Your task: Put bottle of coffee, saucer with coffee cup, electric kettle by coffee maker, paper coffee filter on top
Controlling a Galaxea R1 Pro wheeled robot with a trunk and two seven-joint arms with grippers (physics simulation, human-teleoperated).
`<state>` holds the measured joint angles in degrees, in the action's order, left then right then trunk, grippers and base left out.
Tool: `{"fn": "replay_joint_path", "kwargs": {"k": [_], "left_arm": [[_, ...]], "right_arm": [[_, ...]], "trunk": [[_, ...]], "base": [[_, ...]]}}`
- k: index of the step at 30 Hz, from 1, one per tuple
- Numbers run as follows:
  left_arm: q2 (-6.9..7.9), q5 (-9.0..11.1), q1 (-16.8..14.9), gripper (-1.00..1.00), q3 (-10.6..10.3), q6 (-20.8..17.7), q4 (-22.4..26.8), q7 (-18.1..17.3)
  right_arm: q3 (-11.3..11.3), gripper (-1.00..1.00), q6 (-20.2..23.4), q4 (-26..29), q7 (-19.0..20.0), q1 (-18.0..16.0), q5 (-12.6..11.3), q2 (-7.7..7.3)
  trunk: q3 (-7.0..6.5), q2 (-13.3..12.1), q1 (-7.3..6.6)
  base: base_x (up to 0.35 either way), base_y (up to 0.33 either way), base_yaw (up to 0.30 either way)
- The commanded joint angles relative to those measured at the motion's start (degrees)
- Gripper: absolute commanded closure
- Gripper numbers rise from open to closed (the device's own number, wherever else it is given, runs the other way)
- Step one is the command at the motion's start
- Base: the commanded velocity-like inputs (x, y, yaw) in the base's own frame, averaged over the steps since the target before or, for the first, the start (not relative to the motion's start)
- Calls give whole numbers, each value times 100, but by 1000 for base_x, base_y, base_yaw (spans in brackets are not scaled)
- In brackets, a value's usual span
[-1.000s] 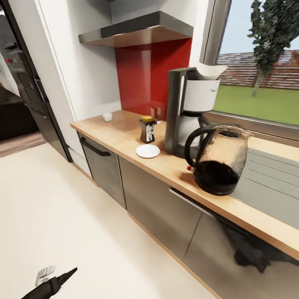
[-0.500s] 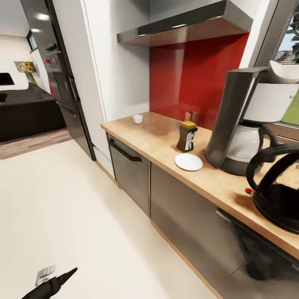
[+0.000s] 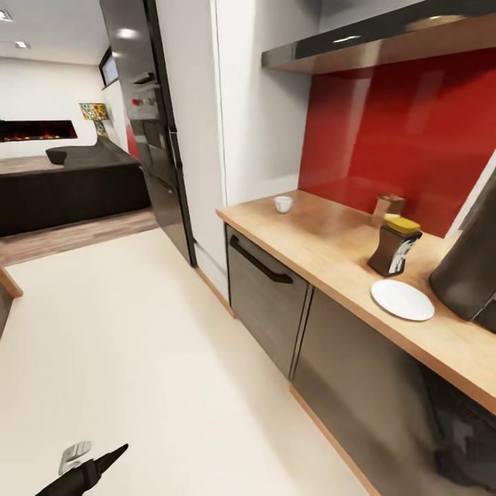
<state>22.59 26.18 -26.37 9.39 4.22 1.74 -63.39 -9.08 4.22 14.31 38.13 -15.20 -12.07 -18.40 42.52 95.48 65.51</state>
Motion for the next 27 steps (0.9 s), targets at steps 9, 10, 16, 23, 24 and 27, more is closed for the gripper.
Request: {"fn": "replay_joint_path", "kwargs": {"k": [9, 10, 16, 23, 24, 27], "left_arm": [[0, -52, -5, -100, 45, 44, -7, -7], [0, -52, -6, -100, 45, 44, -5, -7], [0, -52, -5, -100, 45, 44, -2, -7], [0, -52, -6, -100, 45, 44, 1, -12], [0, -52, -5, -100, 45, 44, 1, -11], [0, -52, -5, -100, 45, 48, 1, -12]], "right_arm": [[-33, -100, 44, 10, 10, -1, -59, -6], [-33, -100, 44, 10, 10, -1, -59, -6], [-33, -100, 44, 10, 14, -1, -59, -6], [-30, -100, 66, 10, 25, -1, -64, -13], [-30, -100, 67, 10, 25, -1, -65, -13], [-29, -100, 69, 10, 27, -2, -66, -14]], "trunk": [[5, 2, 2], [5, 2, 2], [5, 2, 2], [5, 2, 2], [5, 2, 2], [5, 2, 2]], "base": [[253, 258, 268], [264, 241, 217], [295, 151, 81], [309, 19, -68], [200, 5, -206], [104, 3, -242]]}}
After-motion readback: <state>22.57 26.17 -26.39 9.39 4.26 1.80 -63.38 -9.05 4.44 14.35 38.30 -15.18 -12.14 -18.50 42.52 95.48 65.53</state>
